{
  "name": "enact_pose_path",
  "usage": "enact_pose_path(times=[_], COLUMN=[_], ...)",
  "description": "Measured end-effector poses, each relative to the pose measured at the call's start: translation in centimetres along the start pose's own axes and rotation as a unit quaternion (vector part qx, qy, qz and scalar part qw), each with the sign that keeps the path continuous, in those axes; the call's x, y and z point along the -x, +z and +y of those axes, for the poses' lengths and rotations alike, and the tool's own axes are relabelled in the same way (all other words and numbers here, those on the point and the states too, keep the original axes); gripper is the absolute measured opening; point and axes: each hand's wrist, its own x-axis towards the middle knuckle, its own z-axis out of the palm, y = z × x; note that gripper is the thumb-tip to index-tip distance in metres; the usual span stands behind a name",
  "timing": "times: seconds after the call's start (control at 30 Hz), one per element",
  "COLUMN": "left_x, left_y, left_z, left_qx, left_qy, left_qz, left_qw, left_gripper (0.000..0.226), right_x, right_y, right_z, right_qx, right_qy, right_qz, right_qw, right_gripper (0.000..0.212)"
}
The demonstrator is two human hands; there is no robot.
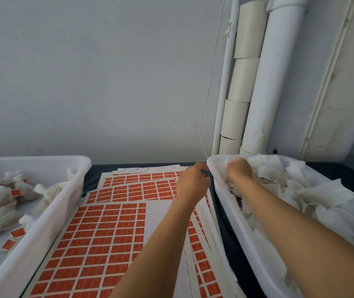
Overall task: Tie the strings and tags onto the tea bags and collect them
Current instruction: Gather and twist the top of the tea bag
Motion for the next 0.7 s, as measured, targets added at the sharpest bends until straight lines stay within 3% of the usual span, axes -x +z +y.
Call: enact_pose_path(times=[0.1, 0.27, 0.33, 0.43, 0.5, 0.63, 0.7], left_x=[0.0, -0.1, 0.0, 0.2, 0.4, 0.5, 0.5], left_y=[0.4, 0.0, -0.2, -0.4, -0.3, -0.5, -0.9], left_z=[-0.6, -1.8, -2.3, -3.3, -3.8, -4.5, -4.6], left_qx=[0.003, 0.004, 0.003, 0.007, 0.009, 0.023, 0.055], left_qy=[0.0, -0.004, -0.009, -0.02, -0.026, -0.029, -0.027], left_qz=[-0.003, -0.003, -0.001, 0.0, -0.004, 0.0, 0.003], left_qw=[1.0, 1.0, 1.0, 1.0, 1.0, 0.999, 0.998], left_gripper=[0.029, 0.028, 0.027, 0.026, 0.026, 0.026, 0.026], right_x=[-0.3, -1.1, -1.2, -1.1, -1.2, -1.6, -1.2], right_y=[0.3, 0.0, -0.5, -1.3, -1.9, -3.5, -4.4], right_z=[1.0, 2.8, 3.3, 3.4, 3.1, 1.5, 0.0], right_qx=[0.067, 0.151, 0.184, 0.209, 0.209, 0.114, 0.062], right_qy=[-0.005, -0.047, -0.059, -0.092, -0.116, -0.134, -0.152], right_qz=[-0.038, -0.032, -0.008, 0.021, 0.055, 0.075, 0.069], right_qw=[0.997, 0.987, 0.981, 0.973, 0.969, 0.982, 0.984], right_gripper=[0.05, 0.061, 0.053, 0.021, 0.006, 0.036, 0.038])
